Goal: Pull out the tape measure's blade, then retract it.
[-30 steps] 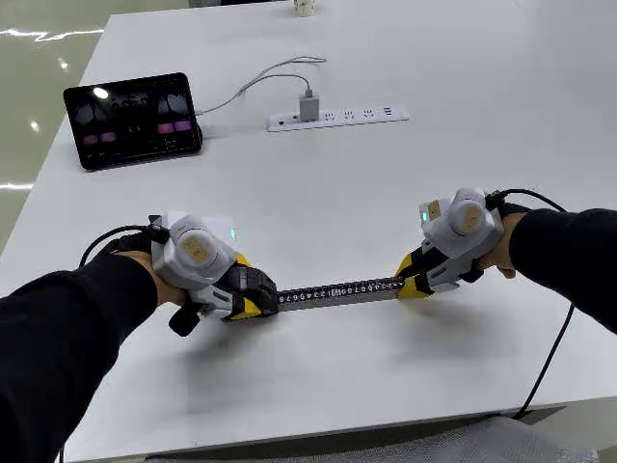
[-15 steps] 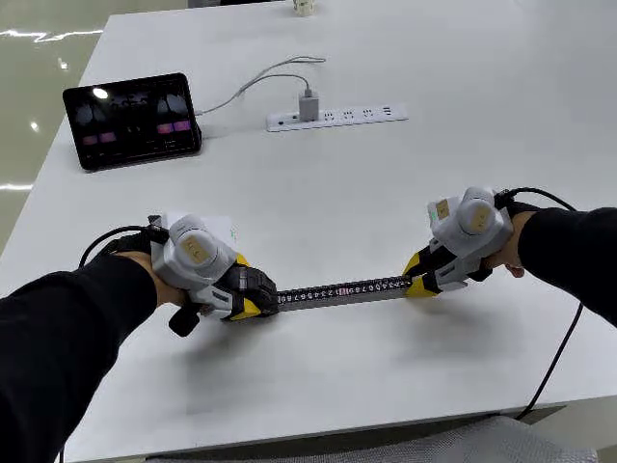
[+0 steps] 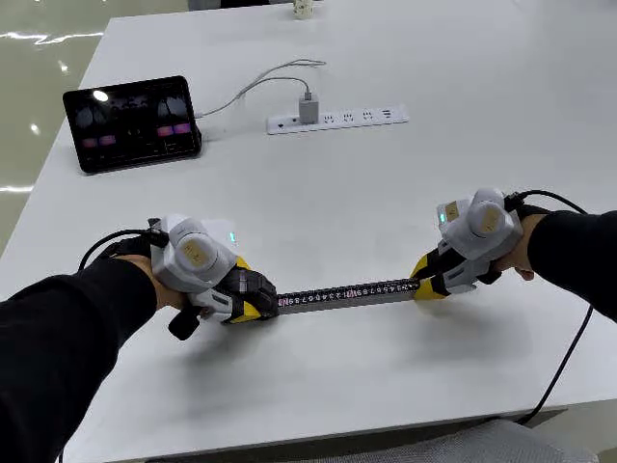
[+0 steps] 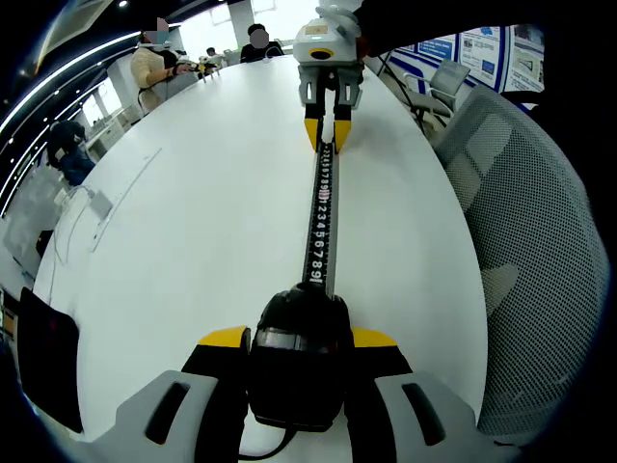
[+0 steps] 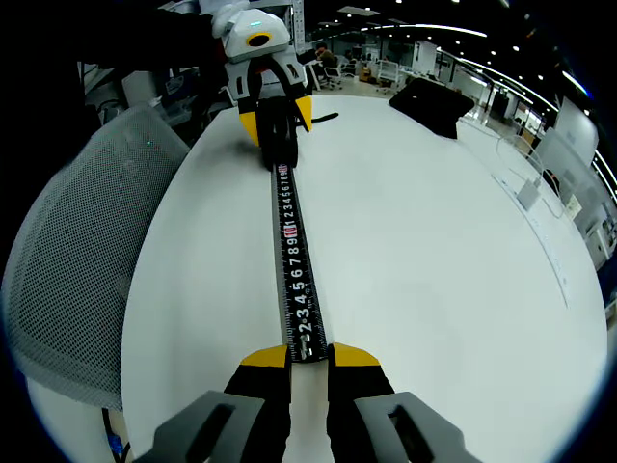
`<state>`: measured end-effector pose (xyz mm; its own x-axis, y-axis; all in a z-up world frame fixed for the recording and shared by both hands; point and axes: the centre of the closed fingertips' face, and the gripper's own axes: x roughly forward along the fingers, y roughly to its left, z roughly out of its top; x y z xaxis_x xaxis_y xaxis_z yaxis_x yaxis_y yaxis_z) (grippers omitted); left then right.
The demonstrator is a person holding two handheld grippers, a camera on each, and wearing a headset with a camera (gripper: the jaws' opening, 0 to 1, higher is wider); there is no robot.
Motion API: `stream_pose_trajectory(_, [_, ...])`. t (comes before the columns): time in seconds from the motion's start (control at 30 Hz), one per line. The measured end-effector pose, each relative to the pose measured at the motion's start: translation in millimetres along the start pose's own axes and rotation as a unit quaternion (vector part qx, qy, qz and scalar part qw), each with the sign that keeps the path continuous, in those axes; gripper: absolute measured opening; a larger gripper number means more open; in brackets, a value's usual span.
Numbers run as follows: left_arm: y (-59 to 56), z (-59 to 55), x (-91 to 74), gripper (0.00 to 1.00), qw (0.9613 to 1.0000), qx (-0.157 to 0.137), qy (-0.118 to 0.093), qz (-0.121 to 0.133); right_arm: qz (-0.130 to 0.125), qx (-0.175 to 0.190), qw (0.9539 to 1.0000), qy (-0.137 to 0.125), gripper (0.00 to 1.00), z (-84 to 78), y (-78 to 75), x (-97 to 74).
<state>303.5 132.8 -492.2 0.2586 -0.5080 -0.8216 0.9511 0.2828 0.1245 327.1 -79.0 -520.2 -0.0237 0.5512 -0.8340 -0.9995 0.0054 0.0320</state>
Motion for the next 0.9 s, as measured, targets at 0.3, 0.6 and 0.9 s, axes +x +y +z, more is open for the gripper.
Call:
stream_pose_trajectory(0.3, [0.2, -0.6, 0.2, 0.33, 1.0, 0.0, 0.0, 0.001, -0.001, 0.002, 1.0, 0.002, 0.1, -4.9, 1.3, -3.7])
stream_pose_trajectory(0.6, [0.1, -0.5, 0.2, 0.33, 1.0, 0.001, 0.0, 0.001, -0.004, 0.007, 1.0, 0.002, 0.1, -10.0, 1.9, -8.4])
stream_pose_trajectory(0.9, [-0.4, -0.2, -0.2, 0.33, 1.0, 0.001, 0.001, 0.001, -0.005, 0.014, 0.9999, 0.004, 0.1, -16.5, 2.0, -13.7])
